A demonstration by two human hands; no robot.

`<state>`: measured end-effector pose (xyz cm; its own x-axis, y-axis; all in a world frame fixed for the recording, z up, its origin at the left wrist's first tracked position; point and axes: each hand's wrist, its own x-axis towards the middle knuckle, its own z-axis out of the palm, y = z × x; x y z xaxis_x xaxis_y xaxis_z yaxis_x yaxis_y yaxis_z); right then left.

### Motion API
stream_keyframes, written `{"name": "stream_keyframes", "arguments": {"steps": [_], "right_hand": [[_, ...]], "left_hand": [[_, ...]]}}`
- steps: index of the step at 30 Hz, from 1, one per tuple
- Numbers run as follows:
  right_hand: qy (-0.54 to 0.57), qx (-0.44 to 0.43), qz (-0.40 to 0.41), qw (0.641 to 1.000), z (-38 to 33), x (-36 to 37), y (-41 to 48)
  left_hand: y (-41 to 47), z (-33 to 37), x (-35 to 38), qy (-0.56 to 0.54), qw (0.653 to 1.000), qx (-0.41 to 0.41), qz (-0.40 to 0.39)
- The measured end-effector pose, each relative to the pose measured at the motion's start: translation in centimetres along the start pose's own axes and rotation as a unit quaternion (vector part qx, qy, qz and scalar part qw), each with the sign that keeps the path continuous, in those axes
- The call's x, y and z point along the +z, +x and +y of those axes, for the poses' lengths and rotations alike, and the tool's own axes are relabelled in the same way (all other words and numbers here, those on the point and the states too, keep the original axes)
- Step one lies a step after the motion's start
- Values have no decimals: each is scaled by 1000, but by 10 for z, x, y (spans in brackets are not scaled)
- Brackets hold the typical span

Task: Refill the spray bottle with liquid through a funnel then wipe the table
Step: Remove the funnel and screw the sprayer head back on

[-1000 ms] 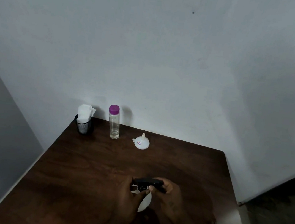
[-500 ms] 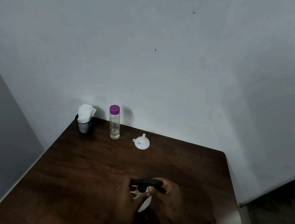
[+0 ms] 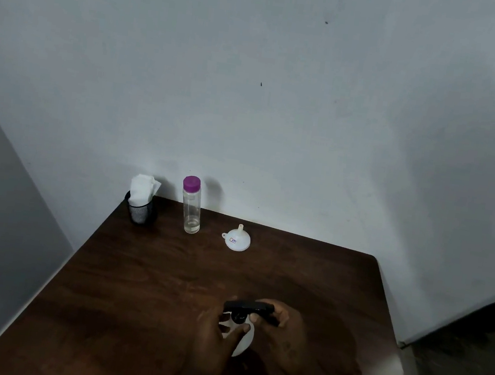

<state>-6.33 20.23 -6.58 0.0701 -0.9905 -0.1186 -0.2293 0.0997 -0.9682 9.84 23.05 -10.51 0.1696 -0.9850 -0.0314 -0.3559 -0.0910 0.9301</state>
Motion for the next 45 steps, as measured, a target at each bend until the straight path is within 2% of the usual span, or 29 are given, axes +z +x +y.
{"name": "stream_keyframes", "arguments": {"steps": [3, 8, 14, 16, 18, 22, 29, 32, 35, 38, 42, 45], "right_hand": [[-5, 1, 1, 1000, 1, 1, 0], [-7, -1, 6, 1000, 1, -1, -1], [9, -7, 2, 1000, 0, -1, -2], [3, -4, -2, 1000, -1, -1, -3], [1, -3, 1, 1000, -1, -1, -3], [9, -8, 10, 1000, 1, -1, -4], [-13, -3, 1, 1000, 1, 1, -2], [-22, -1, -5, 1000, 1, 1, -2], [-18, 7, -3, 1000, 1, 1, -2], [-19, 9, -9, 1000, -1, 0, -1], [-20, 7, -4, 1000, 1, 3, 0], [-24, 0, 6, 1000, 4, 2, -1]], "left_hand": [[6, 7, 0, 35, 999, -11, 11], [6, -5, 12, 12, 998, -20, 57], [0, -11, 6, 11, 999, 18, 45], [-1, -6, 6, 3, 999, -6, 53], [1, 2, 6, 6, 998, -27, 64], [9, -8, 18, 29, 992, -13, 119], [-4, 0, 6, 30, 996, -4, 79], [-3, -4, 7, 30, 994, 16, 107], [-2, -13, 11, 7, 997, -20, 79], [0, -12, 16, 10, 996, -35, 84], [2, 11, 4, 18, 1000, -18, 10], [0, 4, 9, 1, 996, -27, 88]]}}
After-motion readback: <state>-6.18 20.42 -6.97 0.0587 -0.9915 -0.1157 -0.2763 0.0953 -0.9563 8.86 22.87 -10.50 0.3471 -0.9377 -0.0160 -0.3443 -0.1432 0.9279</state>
